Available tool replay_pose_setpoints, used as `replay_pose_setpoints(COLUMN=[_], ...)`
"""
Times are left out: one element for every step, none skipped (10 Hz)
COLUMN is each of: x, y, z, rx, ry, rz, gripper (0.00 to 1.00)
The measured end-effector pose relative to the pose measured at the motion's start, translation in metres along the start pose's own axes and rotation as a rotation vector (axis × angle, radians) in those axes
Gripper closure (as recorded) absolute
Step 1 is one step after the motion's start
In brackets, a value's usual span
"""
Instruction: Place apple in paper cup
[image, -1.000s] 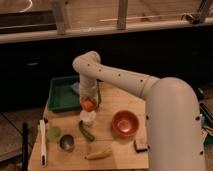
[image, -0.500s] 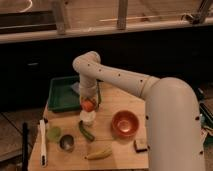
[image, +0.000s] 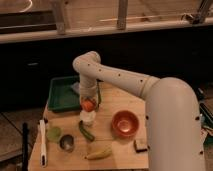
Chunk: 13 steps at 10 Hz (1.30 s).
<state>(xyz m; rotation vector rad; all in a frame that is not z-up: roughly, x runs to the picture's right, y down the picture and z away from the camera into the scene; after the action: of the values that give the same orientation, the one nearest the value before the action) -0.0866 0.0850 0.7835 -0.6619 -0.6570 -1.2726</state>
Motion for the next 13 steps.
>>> replay_pose_setpoints(x=[-0.0001,-0.0002,-0.0003,-0.0003,-0.0007,-0.0006,-0.0007,-0.0008,-0.0008,-0.0008,-0.001,-0.0013,-0.0013], y=[0.0,-0.0001,-0.0001,-0.0002,0.0,0.0001,0.0,0.0001,0.0002,0.0,0.0002,0.0002,0.0002], z=[0.0,0.0,0.0,0.0,0.0002,0.0001,0.0004,0.0007,0.0008,0.0007,0.0009,0.0008,0.0008], rx=[0.0,0.0,0.0,0.001,0.001,0.001,0.001,0.001,0.0,0.001,0.0,0.001,0.001], ry=[0.0,-0.001,-0.001,-0.001,-0.003,-0.003,-0.005,-0.005,-0.005,-0.005,-0.005,-0.007,-0.007], rz=[0.001,0.002,0.004,0.005,0.01,0.011,0.011,0.011,0.012,0.013,0.016,0.02,0.02], gripper=[0.64,0.64,0.64,0.64,0.64,0.64,0.64,0.64,0.64,0.64,0.64,0.64,0.64])
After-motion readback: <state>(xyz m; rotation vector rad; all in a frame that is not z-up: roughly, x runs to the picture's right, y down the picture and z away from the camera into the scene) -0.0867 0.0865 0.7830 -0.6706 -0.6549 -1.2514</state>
